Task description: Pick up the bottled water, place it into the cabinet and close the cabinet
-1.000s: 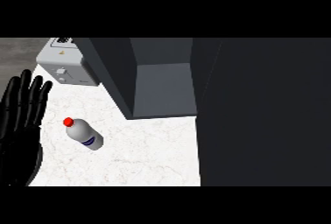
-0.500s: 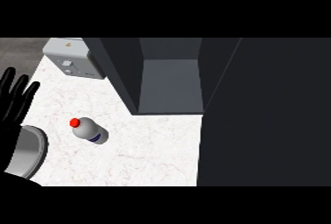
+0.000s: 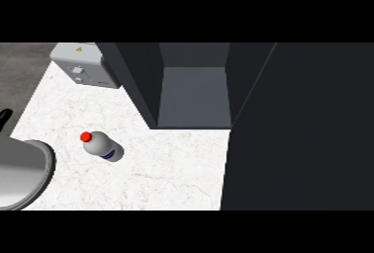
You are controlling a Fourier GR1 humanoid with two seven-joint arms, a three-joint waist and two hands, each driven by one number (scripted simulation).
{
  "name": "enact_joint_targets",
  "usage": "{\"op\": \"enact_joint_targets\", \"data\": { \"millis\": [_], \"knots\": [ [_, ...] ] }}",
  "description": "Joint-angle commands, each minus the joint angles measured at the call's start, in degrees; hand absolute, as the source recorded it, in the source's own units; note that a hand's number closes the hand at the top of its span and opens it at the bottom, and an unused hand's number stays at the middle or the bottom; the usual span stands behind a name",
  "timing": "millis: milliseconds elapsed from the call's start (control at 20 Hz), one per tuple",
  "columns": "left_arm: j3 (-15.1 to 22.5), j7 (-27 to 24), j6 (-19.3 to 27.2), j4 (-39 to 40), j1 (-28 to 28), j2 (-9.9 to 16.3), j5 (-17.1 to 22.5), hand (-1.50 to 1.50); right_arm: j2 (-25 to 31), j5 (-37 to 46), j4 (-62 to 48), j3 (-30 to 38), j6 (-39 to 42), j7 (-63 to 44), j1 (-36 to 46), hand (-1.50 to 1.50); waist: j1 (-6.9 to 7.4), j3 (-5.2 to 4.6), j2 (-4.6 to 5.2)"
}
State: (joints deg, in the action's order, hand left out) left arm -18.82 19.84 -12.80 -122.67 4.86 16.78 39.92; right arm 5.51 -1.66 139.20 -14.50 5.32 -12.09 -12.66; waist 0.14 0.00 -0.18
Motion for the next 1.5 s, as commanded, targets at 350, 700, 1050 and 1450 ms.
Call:
{"op": "enact_joint_targets", "data": {
  "millis": [350,700,1050,1450],
  "knots": [
    [-2.92,7.82,1.97,1.19,-2.40,2.08,1.41,-1.50,-1.33,3.91,6.56,-6.65,-2.13,-4.48,-2.53,-1.50,-0.46,0.02,0.10],
    [-0.81,3.48,-4.52,4.44,-0.60,0.64,-6.44,-1.50,-3.24,7.59,5.83,-8.73,-6.69,-13.63,6.64,-1.50,-0.10,-0.02,0.13],
    [0.65,-5.19,-8.16,15.51,-0.90,-3.11,-13.04,-1.50,-1.09,6.99,10.92,-9.71,-6.76,-14.62,3.27,-1.50,-0.40,-0.02,0.09],
    [0.51,-11.64,-9.72,31.75,-5.73,-2.20,-19.55,-1.50,-0.52,10.77,6.75,-13.62,-8.81,-11.85,4.93,-1.50,-0.71,-0.05,0.15]
  ]
}}
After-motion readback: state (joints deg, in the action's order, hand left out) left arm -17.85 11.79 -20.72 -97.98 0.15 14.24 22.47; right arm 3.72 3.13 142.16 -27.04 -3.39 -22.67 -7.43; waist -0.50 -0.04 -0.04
